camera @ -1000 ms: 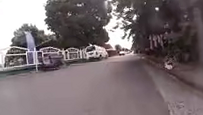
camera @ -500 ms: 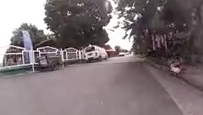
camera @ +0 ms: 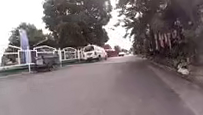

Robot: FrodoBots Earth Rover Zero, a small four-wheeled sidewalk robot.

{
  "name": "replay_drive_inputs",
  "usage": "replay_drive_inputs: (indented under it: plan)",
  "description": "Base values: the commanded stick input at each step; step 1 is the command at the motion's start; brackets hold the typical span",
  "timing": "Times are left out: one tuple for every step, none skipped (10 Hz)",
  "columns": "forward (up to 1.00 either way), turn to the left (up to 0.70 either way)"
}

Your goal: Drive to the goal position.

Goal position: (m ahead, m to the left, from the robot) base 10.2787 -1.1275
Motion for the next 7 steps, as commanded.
replay_drive_inputs:
  plan:
    - [0.7, -0.35]
    - [0.7, -0.35]
    - [0.7, 0.0]
    - [0.7, 0.0]
    - [0.7, 0.0]
    - [0.7, 0.0]
    - [0.7, 0.0]
